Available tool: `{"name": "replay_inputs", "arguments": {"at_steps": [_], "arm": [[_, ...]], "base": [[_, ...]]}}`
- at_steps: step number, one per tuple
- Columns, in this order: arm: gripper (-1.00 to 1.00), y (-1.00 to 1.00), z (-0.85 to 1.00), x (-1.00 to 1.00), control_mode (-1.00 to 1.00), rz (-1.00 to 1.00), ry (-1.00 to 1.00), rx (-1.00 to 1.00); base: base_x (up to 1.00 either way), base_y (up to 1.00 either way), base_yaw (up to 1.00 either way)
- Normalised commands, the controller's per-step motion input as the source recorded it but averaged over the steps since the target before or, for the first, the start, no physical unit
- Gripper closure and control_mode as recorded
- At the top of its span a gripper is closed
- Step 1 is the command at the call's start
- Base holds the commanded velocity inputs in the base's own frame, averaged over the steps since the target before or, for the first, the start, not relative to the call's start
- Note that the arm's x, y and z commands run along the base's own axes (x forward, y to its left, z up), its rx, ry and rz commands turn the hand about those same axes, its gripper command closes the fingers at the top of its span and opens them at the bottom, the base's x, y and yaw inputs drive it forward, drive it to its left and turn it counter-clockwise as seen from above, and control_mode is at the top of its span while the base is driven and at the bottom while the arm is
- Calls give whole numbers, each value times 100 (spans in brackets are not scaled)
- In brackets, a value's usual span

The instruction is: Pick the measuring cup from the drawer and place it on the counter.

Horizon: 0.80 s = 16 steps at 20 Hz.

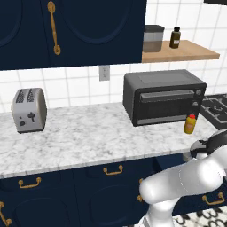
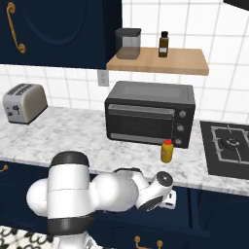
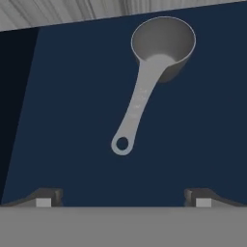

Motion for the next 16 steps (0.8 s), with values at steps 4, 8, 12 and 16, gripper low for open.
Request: {"name": "replay_inputs", "arguments": {"at_steps": [4,8,12,16], "arm": [[-100,-9,-12,24,-100,2,0,5],[-100,-16,-16,22,-100,3,0,6],[-100,-6,-23,22,-100,3,0,4],[-100,0,-29,18,-100,1,0,0]], "base": [[0,0,0],[0,0,0],[0,0,0],[0,0,0]]}}
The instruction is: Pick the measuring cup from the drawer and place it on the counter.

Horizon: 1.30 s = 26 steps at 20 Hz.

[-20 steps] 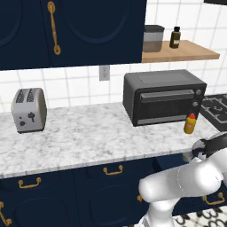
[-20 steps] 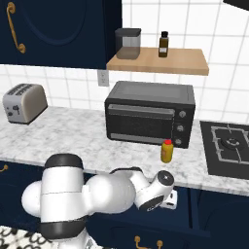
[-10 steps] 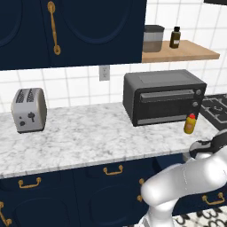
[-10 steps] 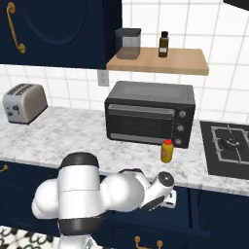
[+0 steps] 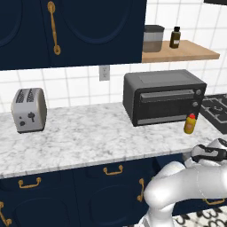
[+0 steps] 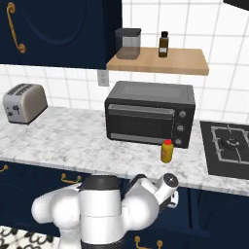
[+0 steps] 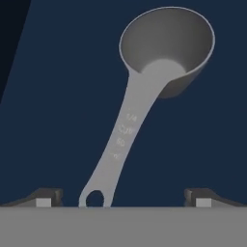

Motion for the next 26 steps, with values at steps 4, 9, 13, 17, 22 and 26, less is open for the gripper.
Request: {"name": "replay_inputs", "arguments": {"at_steps": [4,9,13,17,22,26], "arm": [[-100,0,-26,25,-100,0,0,0],[-100,-3,-26,22,-100,0,0,0],[-100,-12,-31,17,-100,0,0,1],[100,-16,-42,10,-100,0,0,1],[100,-46,-50,-32,-100,0,0,1],[100,-57,-4,-88,-100,0,1,5]], "base": [[0,0,0],[0,0,0],[0,0,0],[0,0,0],[0,0,0],[0,0,0]]}}
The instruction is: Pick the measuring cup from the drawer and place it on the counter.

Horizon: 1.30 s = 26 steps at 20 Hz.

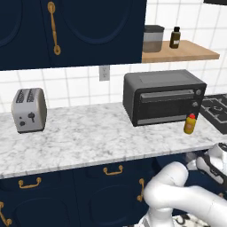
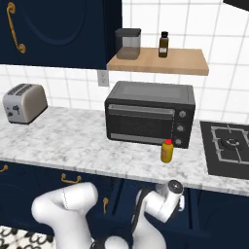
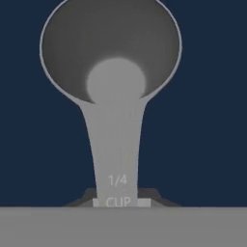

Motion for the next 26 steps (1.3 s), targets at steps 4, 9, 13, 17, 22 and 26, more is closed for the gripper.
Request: {"name": "replay_inputs", "arguments": {"at_steps": [4,9,13,17,22,26], "arm": [[100,-47,38,-67,-100,1,1,3],[100,-18,95,-39,-100,10,0,0],[100,3,100,-6,-100,17,-2,0],[100,45,89,0,-100,19,-12,-2],[100,57,75,-29,-100,21,-17,-6],[100,97,37,9,-100,30,-17,-7]], "base": [[0,0,0],[0,0,0],[0,0,0],[0,0,0],[0,0,0],[0,0,0]]}}
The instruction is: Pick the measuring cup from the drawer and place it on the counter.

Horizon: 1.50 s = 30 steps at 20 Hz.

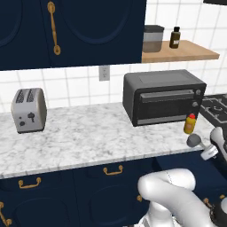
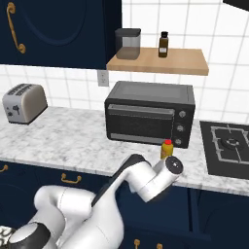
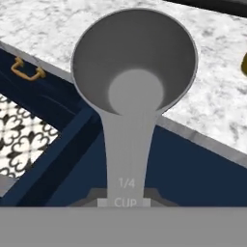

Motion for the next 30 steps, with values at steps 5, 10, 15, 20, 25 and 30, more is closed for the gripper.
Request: {"name": "replay_inputs", "arguments": {"at_steps": [5,10,15,20,25,30], "arm": [[100,100,3,65,-100,31,-1,-6],[100,55,12,99,-100,24,16,-1],[100,21,3,95,-100,22,15,0],[100,11,-4,69,-100,15,0,0],[-100,6,-34,53,-100,10,-10,0],[-100,3,-40,29,-100,10,-12,0]], "base": [[0,0,0],[0,0,0],[0,0,0],[0,0,0],[0,0,0],[0,0,0]]}}
